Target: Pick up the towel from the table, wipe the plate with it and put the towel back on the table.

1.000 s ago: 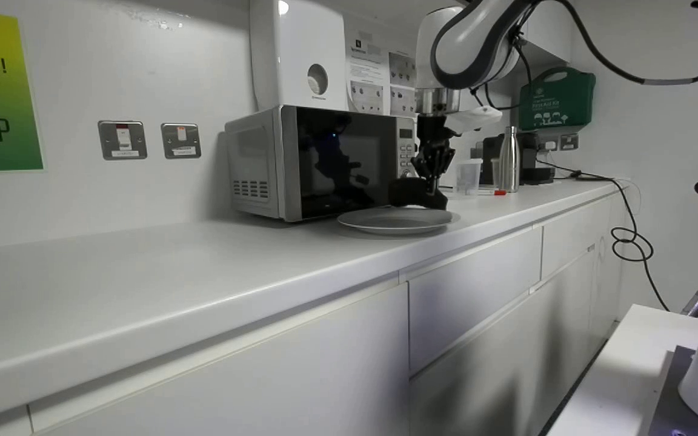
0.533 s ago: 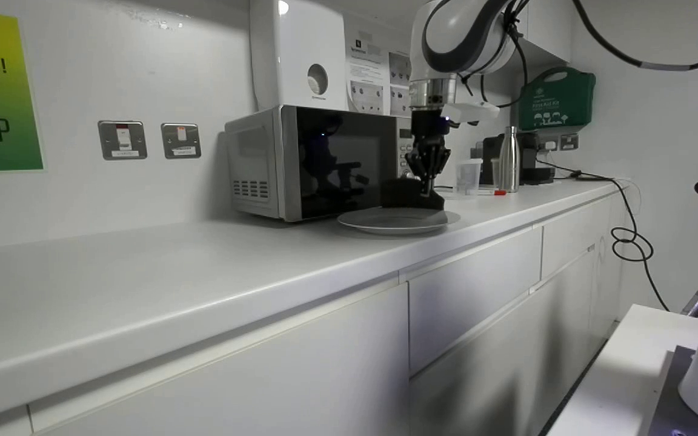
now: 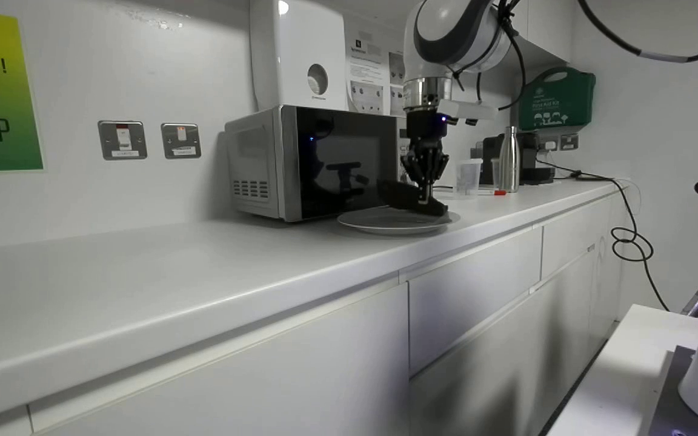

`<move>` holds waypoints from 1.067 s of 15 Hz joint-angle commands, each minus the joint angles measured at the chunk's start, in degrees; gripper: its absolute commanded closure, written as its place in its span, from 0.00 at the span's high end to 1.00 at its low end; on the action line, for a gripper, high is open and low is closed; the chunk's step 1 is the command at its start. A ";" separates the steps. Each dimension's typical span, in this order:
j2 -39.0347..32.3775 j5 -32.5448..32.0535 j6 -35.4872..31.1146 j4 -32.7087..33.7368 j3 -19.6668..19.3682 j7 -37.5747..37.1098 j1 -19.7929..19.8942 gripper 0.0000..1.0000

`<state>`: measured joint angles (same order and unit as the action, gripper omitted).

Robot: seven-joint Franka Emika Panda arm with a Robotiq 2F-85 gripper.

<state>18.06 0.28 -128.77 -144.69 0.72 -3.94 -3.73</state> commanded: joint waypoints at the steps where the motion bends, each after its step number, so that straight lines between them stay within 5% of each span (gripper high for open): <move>1: -0.44 4.48 3.96 0.49 0.15 2.55 -0.88 0.01; 16: -4.54 12.42 8.32 1.47 2.66 6.53 -4.70 0.01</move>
<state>15.59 10.43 -123.06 -145.38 2.35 0.73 -7.41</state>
